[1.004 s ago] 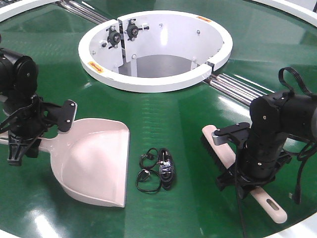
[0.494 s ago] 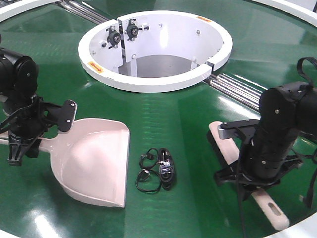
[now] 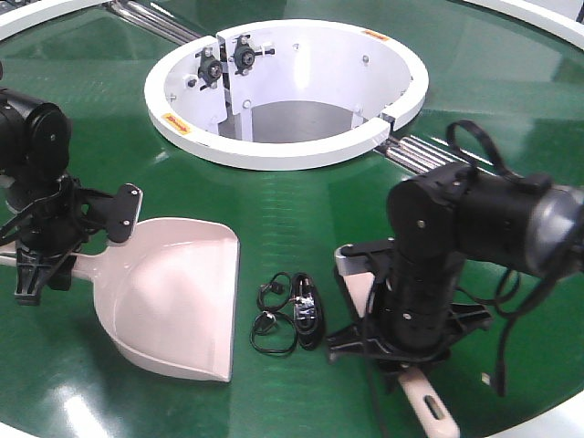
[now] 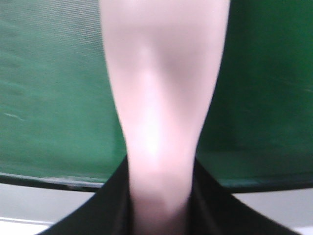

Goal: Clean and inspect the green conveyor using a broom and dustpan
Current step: 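Sweep the brush across the black cable toward the dustpan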

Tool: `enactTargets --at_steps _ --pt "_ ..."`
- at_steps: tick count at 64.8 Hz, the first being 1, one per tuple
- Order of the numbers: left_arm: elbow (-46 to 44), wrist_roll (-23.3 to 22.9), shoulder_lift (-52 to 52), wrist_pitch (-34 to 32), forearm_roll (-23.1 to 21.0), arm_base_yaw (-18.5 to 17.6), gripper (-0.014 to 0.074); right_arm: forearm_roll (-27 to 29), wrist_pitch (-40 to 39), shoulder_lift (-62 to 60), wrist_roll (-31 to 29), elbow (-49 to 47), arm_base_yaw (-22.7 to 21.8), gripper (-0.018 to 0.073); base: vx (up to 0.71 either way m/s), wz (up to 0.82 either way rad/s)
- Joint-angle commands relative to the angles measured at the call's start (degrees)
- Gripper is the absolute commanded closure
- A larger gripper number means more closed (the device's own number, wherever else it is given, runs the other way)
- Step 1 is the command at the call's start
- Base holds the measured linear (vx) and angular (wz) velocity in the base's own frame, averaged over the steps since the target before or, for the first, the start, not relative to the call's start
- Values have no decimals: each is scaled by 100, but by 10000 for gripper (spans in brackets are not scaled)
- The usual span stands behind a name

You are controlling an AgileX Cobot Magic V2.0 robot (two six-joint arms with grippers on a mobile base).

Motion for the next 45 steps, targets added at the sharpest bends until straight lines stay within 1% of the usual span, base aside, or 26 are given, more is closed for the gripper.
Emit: enactTargets --at_steps 1,4,15,22,32,45 --pt "-153 -12 -290 159 -63 -40 603 33 374 -30 142 -365 38 563 0 0" --pt "-153 -12 -290 159 -63 -40 603 116 413 66 154 -464 53 563 0 0" --pt "-153 -12 -290 159 -63 -40 603 141 465 330 207 -652 220 563 0 0" --pt "-153 -12 -290 159 -63 -40 603 282 471 499 201 -823 307 563 0 0" --pt "-153 -12 -290 159 -63 -40 603 695 471 773 70 -1152 409 563 0 0" --pt "-153 -12 -290 159 -63 -40 603 1142 471 1345 -165 -1916 790 563 0 0"
